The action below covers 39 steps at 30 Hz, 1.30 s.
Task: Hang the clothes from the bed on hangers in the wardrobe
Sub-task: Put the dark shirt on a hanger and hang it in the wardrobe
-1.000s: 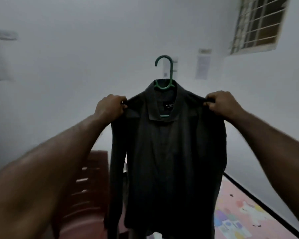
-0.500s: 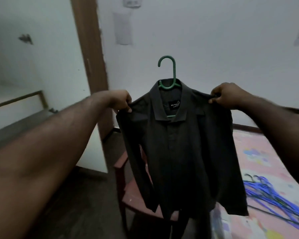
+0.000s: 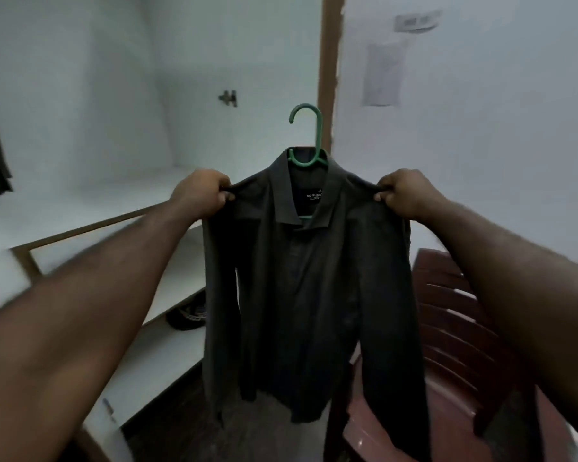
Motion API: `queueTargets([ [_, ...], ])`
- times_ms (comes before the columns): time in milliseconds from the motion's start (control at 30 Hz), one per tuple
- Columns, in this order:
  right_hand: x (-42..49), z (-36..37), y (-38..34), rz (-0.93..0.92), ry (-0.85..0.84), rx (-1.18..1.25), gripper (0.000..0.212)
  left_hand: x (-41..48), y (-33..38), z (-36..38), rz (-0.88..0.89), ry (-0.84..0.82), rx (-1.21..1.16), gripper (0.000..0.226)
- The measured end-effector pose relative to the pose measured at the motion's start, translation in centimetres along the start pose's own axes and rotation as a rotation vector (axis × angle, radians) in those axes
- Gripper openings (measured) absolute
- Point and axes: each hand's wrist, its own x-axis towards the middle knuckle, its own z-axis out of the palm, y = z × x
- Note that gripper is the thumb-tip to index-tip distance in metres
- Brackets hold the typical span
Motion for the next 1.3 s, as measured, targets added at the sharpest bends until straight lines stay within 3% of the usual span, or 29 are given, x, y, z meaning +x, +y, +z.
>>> queueTargets([
  [100,3.7,2.9,-4.1,-0.061,0.031,0.053,0.017,0.2,-4.3,-1.2,-0.07,0.228,-0.005,0.019],
  [233,9.3,6.0,-9.5,-0.124,0.054,0.168,0.018,1.9,-9.2,-3.1,-0.185,0.309,0.008,0.021],
  [433,18.4,11.8,-15.1,-0.249,0.04,0.235,0.017,5.3,-15.4,-5.6,-0.342,0.306,0.119,0.022],
  [567,25.9,15.9,-18.7,-0.385,-0.019,0.236,0.016,8.3,-19.5,-6.3,-0.431,0.169,0.255,0.024],
  [833,40.3,18.3,-25.6,-0.567,-0.087,0.379,0.018,16.2,-23.5,-9.2,-0.586,0.323,0.41,0.026],
  [1133,49.5,20.5,-34.8,-0.716,-0.074,0.53,0.025,21.1,-27.9,-13.3,-0.716,0.411,0.557,0.025],
  [1200,51.3,20.4,-37.2,-0.757,-0.073,0.568,0.033,22.2,-29.2,-14.9,-0.726,0.458,0.608,0.025],
  [1300,53.4,19.8,-40.3,-0.861,-0.1,0.595,0.066,24.1,-31.5,-18.1,-0.738,0.541,0.664,0.025],
])
